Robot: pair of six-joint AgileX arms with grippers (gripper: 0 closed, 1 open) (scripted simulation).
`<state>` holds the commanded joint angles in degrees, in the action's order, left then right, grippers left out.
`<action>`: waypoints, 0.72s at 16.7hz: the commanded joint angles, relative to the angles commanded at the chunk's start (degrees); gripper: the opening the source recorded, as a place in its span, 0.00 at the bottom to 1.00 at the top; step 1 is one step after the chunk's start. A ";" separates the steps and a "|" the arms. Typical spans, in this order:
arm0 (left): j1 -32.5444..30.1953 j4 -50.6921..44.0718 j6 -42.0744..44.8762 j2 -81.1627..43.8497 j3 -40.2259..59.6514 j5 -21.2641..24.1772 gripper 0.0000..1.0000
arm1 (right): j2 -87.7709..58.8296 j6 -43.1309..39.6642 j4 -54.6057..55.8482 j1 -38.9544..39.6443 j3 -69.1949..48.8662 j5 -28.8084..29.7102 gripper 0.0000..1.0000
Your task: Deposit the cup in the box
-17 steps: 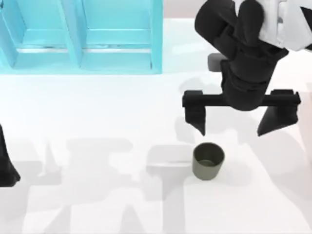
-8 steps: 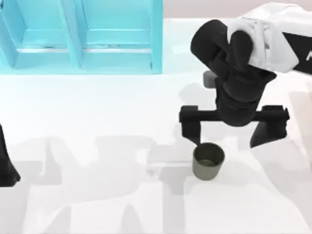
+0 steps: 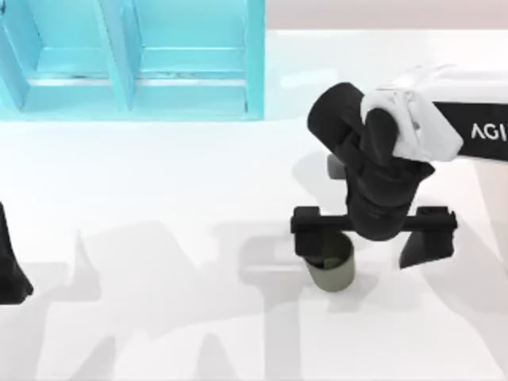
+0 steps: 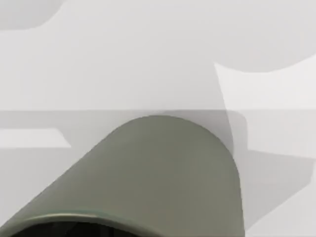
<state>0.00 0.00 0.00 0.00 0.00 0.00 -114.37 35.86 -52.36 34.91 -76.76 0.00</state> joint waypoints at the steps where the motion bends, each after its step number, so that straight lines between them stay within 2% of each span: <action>1: 0.00 0.00 0.00 0.00 0.00 0.00 1.00 | 0.00 0.00 0.00 0.00 0.00 0.00 1.00; 12: 0.00 0.00 0.00 0.00 0.00 0.00 1.00 | 0.00 0.00 0.00 0.00 0.00 0.00 0.17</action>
<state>0.00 0.00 0.00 0.00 0.00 0.00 -114.37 35.86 -52.36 34.91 -76.76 0.00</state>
